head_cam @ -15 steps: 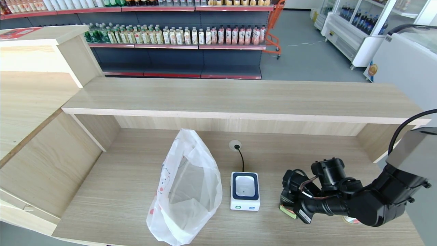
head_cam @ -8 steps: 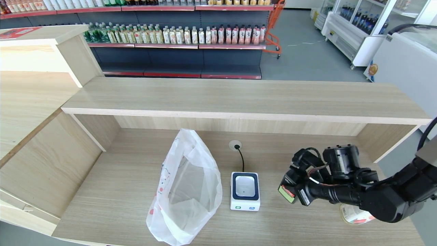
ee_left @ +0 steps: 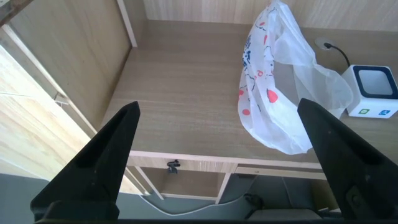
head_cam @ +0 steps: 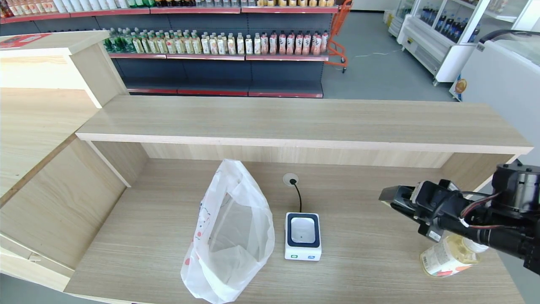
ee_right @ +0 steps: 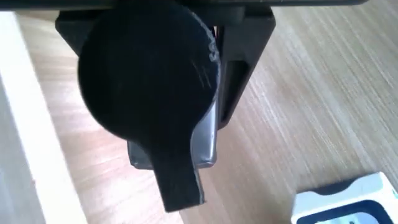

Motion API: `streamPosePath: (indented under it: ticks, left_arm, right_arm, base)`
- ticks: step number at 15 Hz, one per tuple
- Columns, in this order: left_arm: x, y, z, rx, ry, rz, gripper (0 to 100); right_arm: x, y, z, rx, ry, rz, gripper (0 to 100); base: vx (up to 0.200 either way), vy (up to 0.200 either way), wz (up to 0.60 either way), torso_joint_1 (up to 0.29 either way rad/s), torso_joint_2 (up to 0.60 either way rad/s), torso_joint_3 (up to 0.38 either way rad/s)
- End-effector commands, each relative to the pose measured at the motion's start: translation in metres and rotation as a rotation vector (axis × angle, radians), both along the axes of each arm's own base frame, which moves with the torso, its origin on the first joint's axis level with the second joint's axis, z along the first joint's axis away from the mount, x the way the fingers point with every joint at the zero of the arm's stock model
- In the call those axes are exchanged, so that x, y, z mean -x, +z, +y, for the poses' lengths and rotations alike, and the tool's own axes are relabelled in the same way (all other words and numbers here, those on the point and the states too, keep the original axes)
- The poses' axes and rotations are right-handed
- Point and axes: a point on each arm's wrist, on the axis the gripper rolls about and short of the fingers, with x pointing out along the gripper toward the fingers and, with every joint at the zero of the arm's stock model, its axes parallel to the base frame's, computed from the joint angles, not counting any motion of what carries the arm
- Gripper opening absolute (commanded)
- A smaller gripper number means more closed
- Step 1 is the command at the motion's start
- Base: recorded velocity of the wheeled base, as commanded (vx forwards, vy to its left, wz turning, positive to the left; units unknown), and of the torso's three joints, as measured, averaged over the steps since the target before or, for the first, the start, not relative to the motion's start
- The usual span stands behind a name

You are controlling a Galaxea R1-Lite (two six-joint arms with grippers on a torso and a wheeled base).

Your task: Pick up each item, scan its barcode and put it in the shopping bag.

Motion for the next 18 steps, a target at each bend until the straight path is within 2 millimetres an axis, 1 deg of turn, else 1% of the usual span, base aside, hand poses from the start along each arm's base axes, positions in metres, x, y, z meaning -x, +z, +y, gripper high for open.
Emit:
streamPosePath:
  ticks: [1,2,3,5,6,7,9,10,12,15,17,18]
  left_arm:
    - [0.000,0.000,0.000,0.001,-0.001,-0.001,100]
    - [0.000,0.000,0.000,0.001,-0.001,-0.001,100]
    - [0.000,0.000,0.000,0.001,-0.001,-0.001,100]
    - [0.000,0.000,0.000,0.001,-0.001,-0.001,100]
    - [0.000,0.000,0.000,0.001,-0.001,-0.001,100]
    - [0.000,0.000,0.000,0.001,0.001,-0.001,100]
    - [0.000,0.000,0.000,0.001,-0.001,-0.001,100]
    - [0.000,0.000,0.000,0.001,-0.001,-0.001,100]
    - [0.000,0.000,0.000,0.001,-0.001,-0.001,100]
    - [0.000,0.000,0.000,0.001,-0.001,-0.001,100]
    - [0.000,0.000,0.000,0.001,-0.001,-0.001,100]
    - [0.000,0.000,0.000,0.001,-0.001,-0.001,100]
  right_arm:
    - [0.008,0.014,-0.024,0.158,0.189,-0.187,0]
    - [0.010,0.012,-0.025,0.244,0.364,-0.285,0]
    - [0.012,0.006,-0.022,0.324,0.523,-0.359,0]
    - [0.021,-0.012,-0.008,0.569,0.829,-0.568,0]
    - [0.026,-0.018,-0.003,0.612,0.897,-0.588,0]
    - [0.029,-0.023,0.007,0.651,0.975,-0.634,0]
    - [0.032,-0.023,0.033,0.698,1.108,-0.779,0]
    - [0.037,-0.022,0.053,0.696,1.196,-0.867,0]
    - [0.044,-0.022,0.068,0.696,1.270,-0.946,0]
    - [0.048,-0.021,0.075,0.674,1.316,-1.017,0]
    - [0.051,-0.019,0.085,0.635,1.362,-1.061,0]
    - [0.052,-0.019,0.085,0.634,1.363,-1.069,0]
  base:
    - [0.000,0.000,0.00,0.000,0.00,0.000]
    - [0.000,0.000,0.00,0.000,0.00,0.000]
    - [0.000,0.000,0.00,0.000,0.00,0.000]
    - [0.000,0.000,0.00,0.000,0.00,0.000]
    - [0.000,0.000,0.00,0.000,0.00,0.000]
    - [0.000,0.000,0.00,0.000,0.00,0.000]
    - [0.000,0.000,0.00,0.000,0.00,0.000]
    - [0.000,0.000,0.00,0.000,0.00,0.000]
    - [0.000,0.000,0.00,0.000,0.00,0.000]
    - [0.000,0.000,0.00,0.000,0.00,0.000]
    - [0.000,0.000,0.00,0.000,0.00,0.000]
    - [0.000,0.000,0.00,0.000,0.00,0.000]
